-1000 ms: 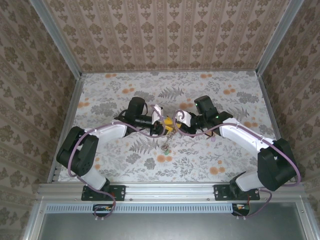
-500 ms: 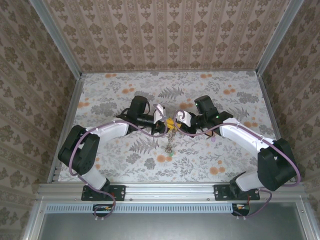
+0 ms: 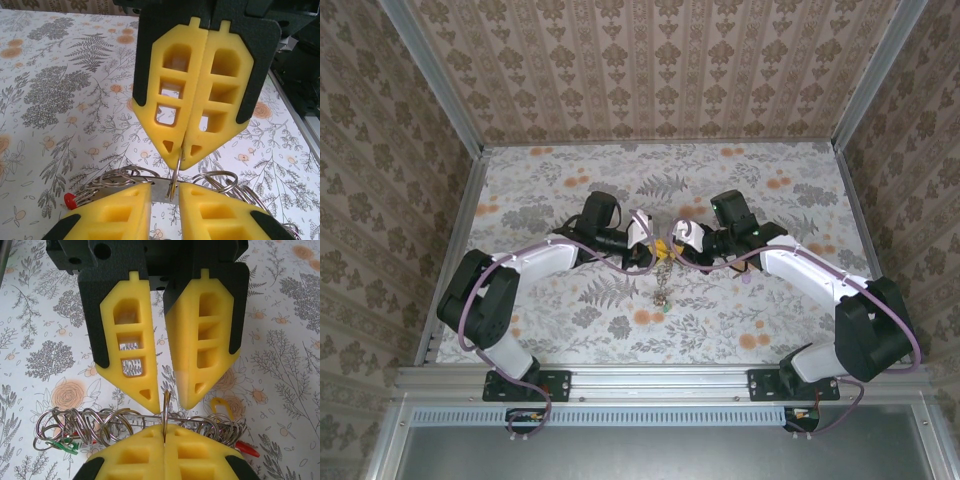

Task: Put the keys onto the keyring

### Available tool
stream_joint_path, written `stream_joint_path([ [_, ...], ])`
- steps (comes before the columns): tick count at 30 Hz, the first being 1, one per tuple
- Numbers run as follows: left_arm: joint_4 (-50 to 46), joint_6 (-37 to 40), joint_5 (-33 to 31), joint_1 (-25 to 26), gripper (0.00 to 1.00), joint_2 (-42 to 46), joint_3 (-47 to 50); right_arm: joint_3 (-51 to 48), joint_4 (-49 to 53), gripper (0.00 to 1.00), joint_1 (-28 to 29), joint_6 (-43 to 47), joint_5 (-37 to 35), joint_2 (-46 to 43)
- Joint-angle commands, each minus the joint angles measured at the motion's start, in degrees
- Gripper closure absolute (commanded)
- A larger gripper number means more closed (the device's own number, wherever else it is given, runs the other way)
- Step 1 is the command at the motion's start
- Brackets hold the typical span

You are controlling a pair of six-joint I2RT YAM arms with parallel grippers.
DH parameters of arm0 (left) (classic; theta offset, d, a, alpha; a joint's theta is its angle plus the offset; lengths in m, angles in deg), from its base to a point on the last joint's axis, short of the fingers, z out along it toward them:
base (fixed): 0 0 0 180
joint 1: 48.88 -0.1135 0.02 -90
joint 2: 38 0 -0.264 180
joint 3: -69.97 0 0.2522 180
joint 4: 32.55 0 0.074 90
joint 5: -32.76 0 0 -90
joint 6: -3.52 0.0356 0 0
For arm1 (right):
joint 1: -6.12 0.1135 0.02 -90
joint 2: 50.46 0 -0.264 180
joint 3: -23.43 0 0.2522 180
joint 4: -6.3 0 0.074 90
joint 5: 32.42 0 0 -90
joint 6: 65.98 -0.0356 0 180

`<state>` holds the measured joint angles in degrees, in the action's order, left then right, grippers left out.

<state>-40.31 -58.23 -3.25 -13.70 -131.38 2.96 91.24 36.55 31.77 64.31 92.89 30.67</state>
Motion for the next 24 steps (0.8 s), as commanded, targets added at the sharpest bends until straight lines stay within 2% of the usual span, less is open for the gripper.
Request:
stream_joint_path([
  [1,0.58,0.94,0.62,0.81,0.78,-0.06,-1.28,1.76,-1.97,1.0,-0.25,-0.74,3.62,-0.58],
  [6,3.54,-0.91,0.23,1.19,0.78,-0.17,-0.81,2.04,-1.38,1.0,-0.25,-0.76,3.45,-0.56],
  [10,3.65,-1.07,-0.18,1.22,0.83,-0.18,-0.63,2.51,-0.72,1.0,-0.25,-0.65,3.35,-0.27],
  [16,3.12,-0.44,-0.65,1.3,1.0,0.14,-0.57,2.35,-1.52,1.0,-0.2,-1.61,3.72,-0.71],
  [21,6.59,-2.53,0.46,1.13,1.0,0.44,0.68,-0.01,-4.4,0.87,-0.33,-1.63,0.72,-2.43],
  [24,11.03,-5.13,0.53,0.94,1.0,0.62,2.24,-2.3,-6.22,0.82,-0.58,-1.31,-1.19,-4.34],
])
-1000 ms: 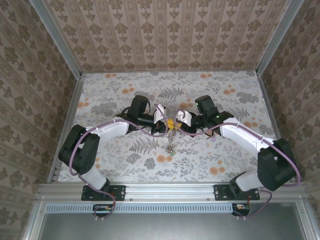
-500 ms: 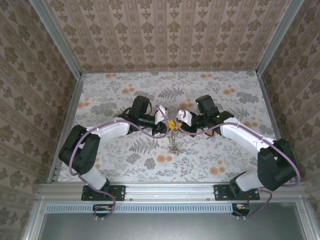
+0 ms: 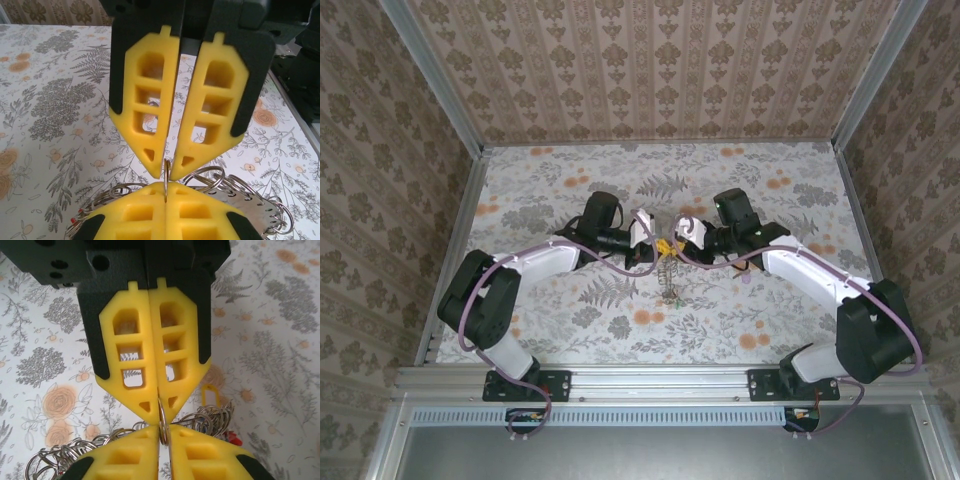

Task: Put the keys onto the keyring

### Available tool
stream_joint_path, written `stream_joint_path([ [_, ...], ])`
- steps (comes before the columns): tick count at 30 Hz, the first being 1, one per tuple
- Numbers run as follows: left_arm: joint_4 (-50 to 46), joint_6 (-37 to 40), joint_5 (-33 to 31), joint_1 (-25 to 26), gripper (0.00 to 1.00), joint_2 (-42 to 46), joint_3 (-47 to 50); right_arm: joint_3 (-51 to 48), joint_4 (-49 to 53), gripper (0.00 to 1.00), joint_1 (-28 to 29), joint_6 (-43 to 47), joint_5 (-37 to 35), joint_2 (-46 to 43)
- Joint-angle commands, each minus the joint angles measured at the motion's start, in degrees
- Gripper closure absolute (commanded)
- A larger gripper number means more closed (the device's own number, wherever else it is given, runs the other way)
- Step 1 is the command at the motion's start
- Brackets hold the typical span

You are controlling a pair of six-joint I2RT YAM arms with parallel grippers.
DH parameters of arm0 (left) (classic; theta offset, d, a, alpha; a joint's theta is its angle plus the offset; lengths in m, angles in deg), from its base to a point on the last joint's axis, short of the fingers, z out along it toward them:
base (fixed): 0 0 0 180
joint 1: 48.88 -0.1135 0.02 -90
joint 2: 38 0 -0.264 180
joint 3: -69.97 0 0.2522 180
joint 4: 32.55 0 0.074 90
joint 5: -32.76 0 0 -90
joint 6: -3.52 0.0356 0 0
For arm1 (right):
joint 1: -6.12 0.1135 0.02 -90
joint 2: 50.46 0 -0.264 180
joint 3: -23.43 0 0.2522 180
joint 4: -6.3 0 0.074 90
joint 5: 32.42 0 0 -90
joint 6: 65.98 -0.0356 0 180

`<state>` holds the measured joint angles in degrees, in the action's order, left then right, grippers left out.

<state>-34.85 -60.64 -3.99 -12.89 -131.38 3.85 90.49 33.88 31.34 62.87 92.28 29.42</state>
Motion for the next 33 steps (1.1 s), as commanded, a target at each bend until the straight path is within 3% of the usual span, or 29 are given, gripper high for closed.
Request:
stream_joint_path([
  [1,6.54,-3.28,1.2,0.14,1.0,0.75,1.67,-2.22,-3.99,0.81,-0.21,0.09,-1.12,-3.67],
  [6,8.7,-4.7,1.07,0.05,1.0,1.26,2.75,-4.76,-4.95,0.79,-0.69,-0.88,-3.22,-6.63],
  [12,13.76,-9.5,0.29,-0.13,1.0,1.49,4.05,-8.68,-11.5,0.77,-2.04,-11.43,-7.1,-11.87],
  [17,20.46,-14.07,-0.42,-0.22,1.0,1.28,5.89,-10.19,-11.52,0.78,-2.4,-15.01,-9.33,-14.53],
  [24,26.24,-18.04,0.11,-0.22,1.0,0.49,7.32,-11.73,-13.0,0.75,-2.51,-7.35,0.11,-13.4],
  [33,25.89,-18.23,1.08,-0.22,1.0,0.29,6.84,-6.91,-13.34,0.75,-2.47,-2.49,3.47,-5.97],
])
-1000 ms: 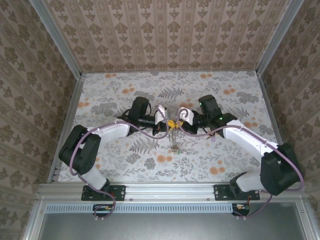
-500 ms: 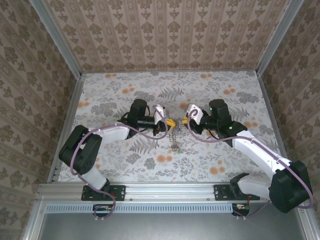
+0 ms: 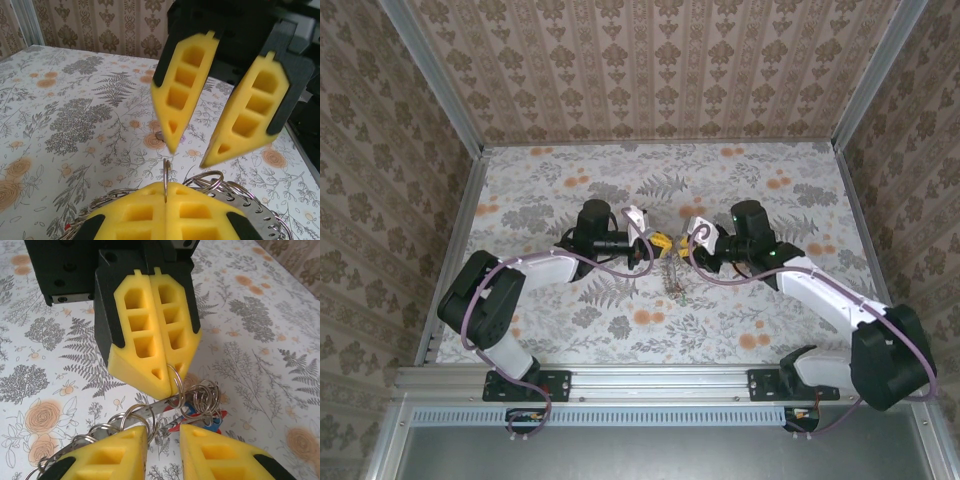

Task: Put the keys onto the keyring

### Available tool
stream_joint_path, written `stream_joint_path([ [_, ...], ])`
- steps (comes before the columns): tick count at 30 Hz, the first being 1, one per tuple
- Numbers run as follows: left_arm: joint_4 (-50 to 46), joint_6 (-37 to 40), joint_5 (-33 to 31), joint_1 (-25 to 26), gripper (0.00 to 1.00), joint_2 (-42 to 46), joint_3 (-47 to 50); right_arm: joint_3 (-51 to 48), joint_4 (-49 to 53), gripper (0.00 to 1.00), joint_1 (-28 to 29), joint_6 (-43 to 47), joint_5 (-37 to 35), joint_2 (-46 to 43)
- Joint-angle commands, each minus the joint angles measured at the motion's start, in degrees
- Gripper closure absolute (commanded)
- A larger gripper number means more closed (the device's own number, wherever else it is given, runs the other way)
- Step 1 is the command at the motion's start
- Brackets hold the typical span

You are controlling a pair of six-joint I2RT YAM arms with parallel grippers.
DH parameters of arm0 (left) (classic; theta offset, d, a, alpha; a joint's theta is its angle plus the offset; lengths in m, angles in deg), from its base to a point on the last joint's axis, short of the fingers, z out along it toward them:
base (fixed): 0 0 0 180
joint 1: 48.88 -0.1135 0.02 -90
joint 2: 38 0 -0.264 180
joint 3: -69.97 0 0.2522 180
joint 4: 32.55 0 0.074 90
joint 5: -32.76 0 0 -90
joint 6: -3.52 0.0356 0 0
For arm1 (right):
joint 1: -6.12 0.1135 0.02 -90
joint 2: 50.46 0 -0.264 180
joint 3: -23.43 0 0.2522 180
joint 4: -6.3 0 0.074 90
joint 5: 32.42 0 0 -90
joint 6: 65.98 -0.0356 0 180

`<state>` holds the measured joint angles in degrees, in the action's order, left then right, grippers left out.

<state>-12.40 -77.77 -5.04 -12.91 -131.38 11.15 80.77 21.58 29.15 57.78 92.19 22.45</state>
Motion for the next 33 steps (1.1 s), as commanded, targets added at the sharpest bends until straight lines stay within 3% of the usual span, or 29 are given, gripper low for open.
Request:
stream_joint_path([
  [1,3.37,-1.05,2.14,-0.19,1.0,0.29,-0.54,2.93,-1.48,0.75,-0.27,2.62,3.09,1.38],
  [15,3.0,-0.74,3.49,-0.37,1.0,-0.06,-1.35,4.68,-2.75,0.81,-0.38,3.78,3.92,4.97],
  [22,2.09,-0.36,3.39,-0.55,1.0,0.11,-1.42,6.07,-0.79,0.98,-0.44,4.44,4.49,5.33],
  [29,-8.76,6.69,1.06,-0.41,0.84,1.79,-3.33,12.1,11.41,1.0,-0.16,6.95,3.53,5.93],
  [33,-16.3,11.69,-0.17,-0.21,0.84,2.6,-5.22,14.39,16.18,1.0,0.17,7.8,2.37,6.1],
])
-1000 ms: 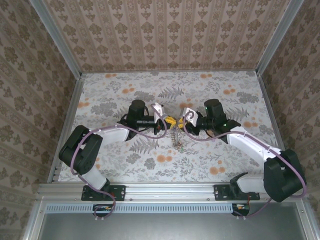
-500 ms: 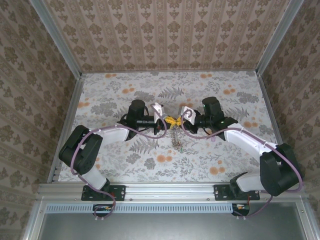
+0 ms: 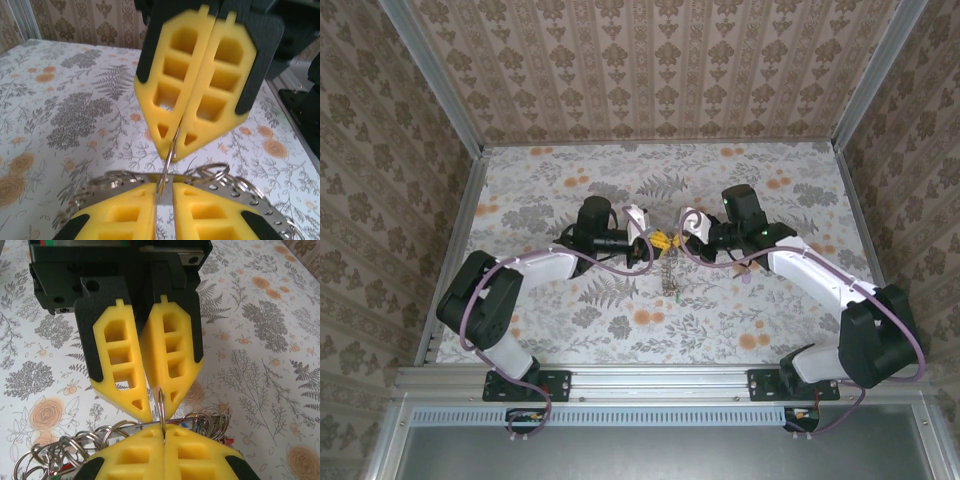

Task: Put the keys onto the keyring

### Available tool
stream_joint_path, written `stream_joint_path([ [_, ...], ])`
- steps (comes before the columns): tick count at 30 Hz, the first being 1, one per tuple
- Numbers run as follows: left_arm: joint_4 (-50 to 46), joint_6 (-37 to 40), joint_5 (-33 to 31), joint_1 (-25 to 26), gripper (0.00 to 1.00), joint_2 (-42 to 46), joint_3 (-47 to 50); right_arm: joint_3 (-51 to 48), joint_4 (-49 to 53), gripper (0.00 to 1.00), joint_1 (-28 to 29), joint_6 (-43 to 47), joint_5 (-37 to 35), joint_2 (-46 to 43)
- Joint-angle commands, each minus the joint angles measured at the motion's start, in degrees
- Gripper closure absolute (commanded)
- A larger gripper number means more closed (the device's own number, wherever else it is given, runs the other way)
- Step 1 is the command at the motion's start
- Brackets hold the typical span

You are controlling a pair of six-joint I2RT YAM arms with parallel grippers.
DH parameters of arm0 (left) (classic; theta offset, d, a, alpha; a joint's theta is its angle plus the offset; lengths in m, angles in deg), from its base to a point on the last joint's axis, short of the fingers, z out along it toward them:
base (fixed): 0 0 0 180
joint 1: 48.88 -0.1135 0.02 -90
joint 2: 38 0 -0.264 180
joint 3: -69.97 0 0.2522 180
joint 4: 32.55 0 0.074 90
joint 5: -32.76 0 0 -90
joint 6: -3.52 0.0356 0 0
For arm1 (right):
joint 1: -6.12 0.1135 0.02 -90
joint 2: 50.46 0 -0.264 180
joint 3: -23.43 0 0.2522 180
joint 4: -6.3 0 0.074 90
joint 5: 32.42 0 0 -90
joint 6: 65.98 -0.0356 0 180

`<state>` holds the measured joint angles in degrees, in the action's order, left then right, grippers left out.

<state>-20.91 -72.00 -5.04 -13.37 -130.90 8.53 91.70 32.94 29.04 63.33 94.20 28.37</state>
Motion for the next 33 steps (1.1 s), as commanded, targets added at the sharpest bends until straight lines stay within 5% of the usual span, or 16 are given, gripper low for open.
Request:
stream_joint_path([
  [1,-8.8,6.46,-0.34,0.26,0.84,2.22,-2.91,3.75,5.5,1.0,0.36,2.45,0.29,0.19],
  [16,-3.68,4.42,-1.49,0.61,0.75,3.52,-2.2,9.89,16.05,1.0,1.78,3.36,-1.86,3.21],
  [33,-5.75,5.83,0.19,1.67,0.86,2.1,-3.68,9.45,13.83,1.0,1.79,2.0,0.2,3.06],
])
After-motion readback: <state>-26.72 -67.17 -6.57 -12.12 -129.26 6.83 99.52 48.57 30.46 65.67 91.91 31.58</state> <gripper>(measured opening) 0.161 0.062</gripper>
